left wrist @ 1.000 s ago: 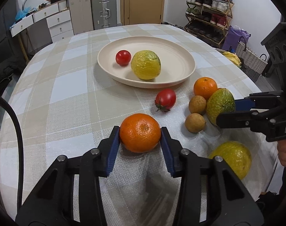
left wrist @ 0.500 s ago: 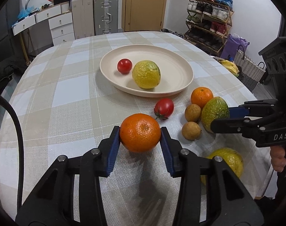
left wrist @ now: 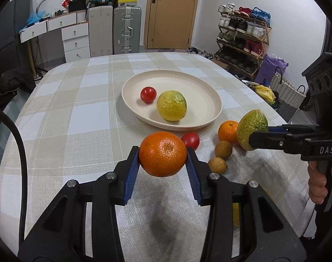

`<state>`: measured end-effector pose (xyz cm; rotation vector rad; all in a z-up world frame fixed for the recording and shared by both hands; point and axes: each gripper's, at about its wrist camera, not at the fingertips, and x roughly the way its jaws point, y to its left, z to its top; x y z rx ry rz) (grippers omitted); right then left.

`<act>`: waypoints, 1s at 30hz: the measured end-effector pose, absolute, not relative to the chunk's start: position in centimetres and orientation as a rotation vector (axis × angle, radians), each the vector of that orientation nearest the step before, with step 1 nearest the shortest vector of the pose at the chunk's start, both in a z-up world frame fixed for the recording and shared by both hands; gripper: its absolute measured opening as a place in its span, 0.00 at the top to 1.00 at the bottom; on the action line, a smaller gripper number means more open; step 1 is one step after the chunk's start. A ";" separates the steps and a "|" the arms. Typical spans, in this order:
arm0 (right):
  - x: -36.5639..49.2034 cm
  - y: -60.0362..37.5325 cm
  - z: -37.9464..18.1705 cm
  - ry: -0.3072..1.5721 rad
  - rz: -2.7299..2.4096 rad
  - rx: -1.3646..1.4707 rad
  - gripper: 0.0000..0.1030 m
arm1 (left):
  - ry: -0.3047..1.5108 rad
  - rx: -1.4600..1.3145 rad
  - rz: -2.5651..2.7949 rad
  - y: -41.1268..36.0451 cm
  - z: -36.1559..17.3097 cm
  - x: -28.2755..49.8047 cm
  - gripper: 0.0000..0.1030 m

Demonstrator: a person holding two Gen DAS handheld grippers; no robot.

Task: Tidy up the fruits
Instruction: 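Carry orange and green fruit onto the cream plate and open both grippers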

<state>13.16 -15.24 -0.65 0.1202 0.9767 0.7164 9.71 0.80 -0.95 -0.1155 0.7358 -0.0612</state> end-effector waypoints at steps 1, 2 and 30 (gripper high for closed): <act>13.2 -15.4 -0.5 0.968 0.718 0.128 0.55 | 0.729 -0.117 -0.060 0.8 -0.8 9.6 0.62; 13.3 -15.6 -0.3 0.960 0.720 0.138 0.55 | 0.724 -0.118 -0.057 0.9 -0.6 9.5 0.62; 14.6 -16.4 1.7 0.860 0.664 0.161 0.55 | 0.671 -0.123 -0.009 1.2 0.8 11.7 0.62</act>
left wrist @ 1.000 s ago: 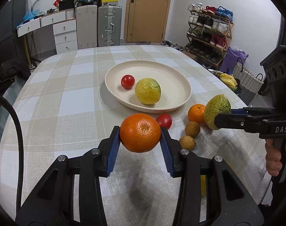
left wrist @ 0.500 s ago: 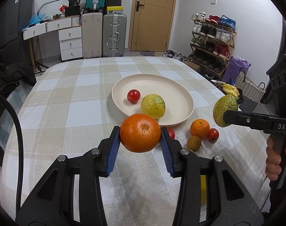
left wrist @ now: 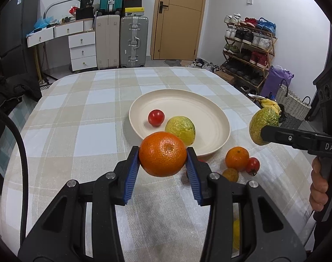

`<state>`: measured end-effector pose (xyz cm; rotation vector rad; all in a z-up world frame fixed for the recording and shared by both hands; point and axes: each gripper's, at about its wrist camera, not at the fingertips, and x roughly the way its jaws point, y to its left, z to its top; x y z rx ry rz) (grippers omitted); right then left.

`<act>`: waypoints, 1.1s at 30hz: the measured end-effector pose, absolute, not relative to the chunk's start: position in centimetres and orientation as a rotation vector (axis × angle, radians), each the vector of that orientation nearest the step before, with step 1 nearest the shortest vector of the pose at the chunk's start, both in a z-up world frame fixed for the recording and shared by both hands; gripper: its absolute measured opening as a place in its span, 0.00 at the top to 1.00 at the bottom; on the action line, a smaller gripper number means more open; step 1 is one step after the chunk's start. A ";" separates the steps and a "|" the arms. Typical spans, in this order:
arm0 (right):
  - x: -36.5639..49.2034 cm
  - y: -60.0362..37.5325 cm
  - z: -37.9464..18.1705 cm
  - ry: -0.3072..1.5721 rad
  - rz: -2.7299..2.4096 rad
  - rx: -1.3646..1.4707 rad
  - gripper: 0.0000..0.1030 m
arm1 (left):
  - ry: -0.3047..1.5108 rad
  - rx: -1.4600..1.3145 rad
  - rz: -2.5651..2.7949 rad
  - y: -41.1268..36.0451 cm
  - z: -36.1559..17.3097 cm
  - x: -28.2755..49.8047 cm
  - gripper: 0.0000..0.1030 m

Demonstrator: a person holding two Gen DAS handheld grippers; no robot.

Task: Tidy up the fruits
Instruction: 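Carry orange and green fruit onto the cream plate and open both grippers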

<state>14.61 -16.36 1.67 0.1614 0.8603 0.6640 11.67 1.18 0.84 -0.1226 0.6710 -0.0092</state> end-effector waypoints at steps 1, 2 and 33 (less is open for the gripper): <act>14.8 -16.3 1.7 0.861 0.661 0.157 0.55 | 0.672 -0.123 -0.008 1.2 0.8 11.9 0.62; 14.9 -16.3 1.6 0.862 0.659 0.155 0.55 | 0.675 -0.124 -0.008 1.2 0.7 12.2 0.62; 20.3 -13.2 -0.4 0.907 0.608 0.096 0.55 | 0.731 -0.099 0.012 1.4 -2.0 19.5 0.62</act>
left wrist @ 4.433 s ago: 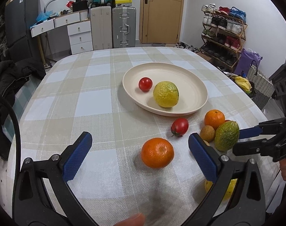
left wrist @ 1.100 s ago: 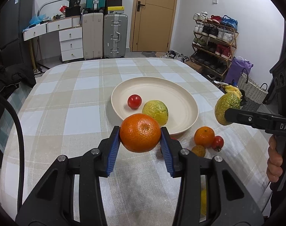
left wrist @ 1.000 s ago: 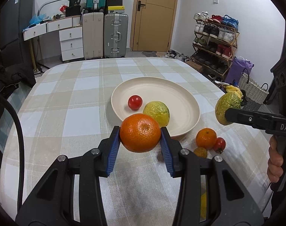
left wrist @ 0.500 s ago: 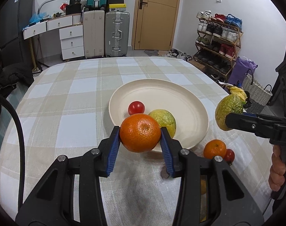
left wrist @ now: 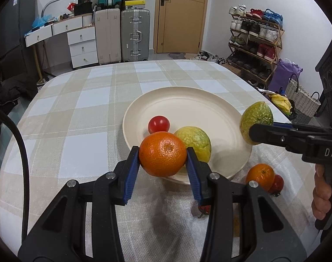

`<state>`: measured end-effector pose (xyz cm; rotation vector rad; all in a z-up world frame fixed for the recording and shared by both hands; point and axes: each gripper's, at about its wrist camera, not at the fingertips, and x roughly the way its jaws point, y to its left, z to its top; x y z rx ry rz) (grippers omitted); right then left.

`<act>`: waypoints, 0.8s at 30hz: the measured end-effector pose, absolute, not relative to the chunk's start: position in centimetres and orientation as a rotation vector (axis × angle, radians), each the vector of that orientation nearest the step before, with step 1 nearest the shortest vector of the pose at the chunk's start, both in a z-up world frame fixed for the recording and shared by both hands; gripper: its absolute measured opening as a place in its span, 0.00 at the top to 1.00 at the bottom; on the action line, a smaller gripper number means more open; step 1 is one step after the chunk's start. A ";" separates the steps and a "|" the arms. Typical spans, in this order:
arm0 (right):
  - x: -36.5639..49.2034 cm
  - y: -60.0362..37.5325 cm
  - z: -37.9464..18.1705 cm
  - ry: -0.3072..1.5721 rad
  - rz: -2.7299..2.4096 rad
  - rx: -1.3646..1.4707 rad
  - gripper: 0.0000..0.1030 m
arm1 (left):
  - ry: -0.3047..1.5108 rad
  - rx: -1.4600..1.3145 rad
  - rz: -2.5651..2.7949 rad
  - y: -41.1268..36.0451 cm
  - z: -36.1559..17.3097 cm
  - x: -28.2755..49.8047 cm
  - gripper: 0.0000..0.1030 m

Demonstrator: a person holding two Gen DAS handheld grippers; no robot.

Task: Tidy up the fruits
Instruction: 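Carry orange and green fruit onto the cream plate and open both grippers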

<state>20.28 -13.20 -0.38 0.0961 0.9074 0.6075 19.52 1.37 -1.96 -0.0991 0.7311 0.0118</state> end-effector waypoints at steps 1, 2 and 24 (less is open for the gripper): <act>20.4 -13.1 -0.5 0.909 0.607 0.091 0.55 | 0.734 -0.101 0.011 1.4 -2.1 19.6 0.62; 20.5 -12.9 -0.6 0.909 0.606 0.087 0.55 | 0.734 -0.102 0.012 1.4 -2.1 19.7 0.62; 24.2 -11.6 -2.2 0.941 0.545 0.042 0.55 | 0.769 -0.107 0.016 1.2 -3.0 23.0 0.62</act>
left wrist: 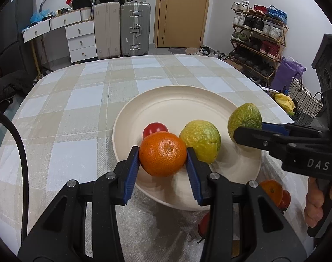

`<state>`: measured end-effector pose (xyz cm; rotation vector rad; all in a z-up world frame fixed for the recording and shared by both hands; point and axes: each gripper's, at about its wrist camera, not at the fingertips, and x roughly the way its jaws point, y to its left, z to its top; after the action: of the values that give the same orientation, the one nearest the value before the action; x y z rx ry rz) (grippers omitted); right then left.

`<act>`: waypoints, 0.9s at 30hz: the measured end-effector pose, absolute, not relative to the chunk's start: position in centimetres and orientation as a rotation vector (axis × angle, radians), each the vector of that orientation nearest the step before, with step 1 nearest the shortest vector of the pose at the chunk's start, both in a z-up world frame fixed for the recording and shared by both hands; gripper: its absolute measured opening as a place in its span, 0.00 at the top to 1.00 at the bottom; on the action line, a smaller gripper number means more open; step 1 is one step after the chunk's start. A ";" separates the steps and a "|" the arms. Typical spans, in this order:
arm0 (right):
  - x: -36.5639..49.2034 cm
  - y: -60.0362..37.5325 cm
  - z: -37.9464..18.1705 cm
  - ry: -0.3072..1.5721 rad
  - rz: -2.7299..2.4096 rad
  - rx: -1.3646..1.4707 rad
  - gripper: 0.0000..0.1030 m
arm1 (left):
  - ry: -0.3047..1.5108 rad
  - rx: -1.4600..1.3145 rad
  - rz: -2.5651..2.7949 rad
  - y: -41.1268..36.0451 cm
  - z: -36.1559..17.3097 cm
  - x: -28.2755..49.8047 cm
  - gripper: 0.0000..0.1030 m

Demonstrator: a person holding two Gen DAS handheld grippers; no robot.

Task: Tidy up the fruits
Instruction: 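Carry orange and green fruit onto the cream plate and open both grippers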

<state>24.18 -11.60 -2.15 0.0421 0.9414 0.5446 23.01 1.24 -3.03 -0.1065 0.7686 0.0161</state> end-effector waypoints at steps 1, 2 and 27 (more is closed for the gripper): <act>24.4 -11.6 -2.2 0.942 0.543 0.040 0.55 | 0.771 -0.110 0.018 1.3 -3.1 23.2 0.62; 24.7 -11.5 -2.4 0.945 0.541 0.040 0.55 | 0.774 -0.114 0.020 1.3 -3.1 23.3 0.62; 24.5 -14.0 -1.5 0.885 0.531 0.129 0.27 | 0.739 -0.109 0.042 1.1 -1.9 21.6 0.19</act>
<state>24.50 -13.99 -1.51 0.1292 0.8855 0.5305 21.64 1.12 -1.92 -0.1095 0.7390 0.0417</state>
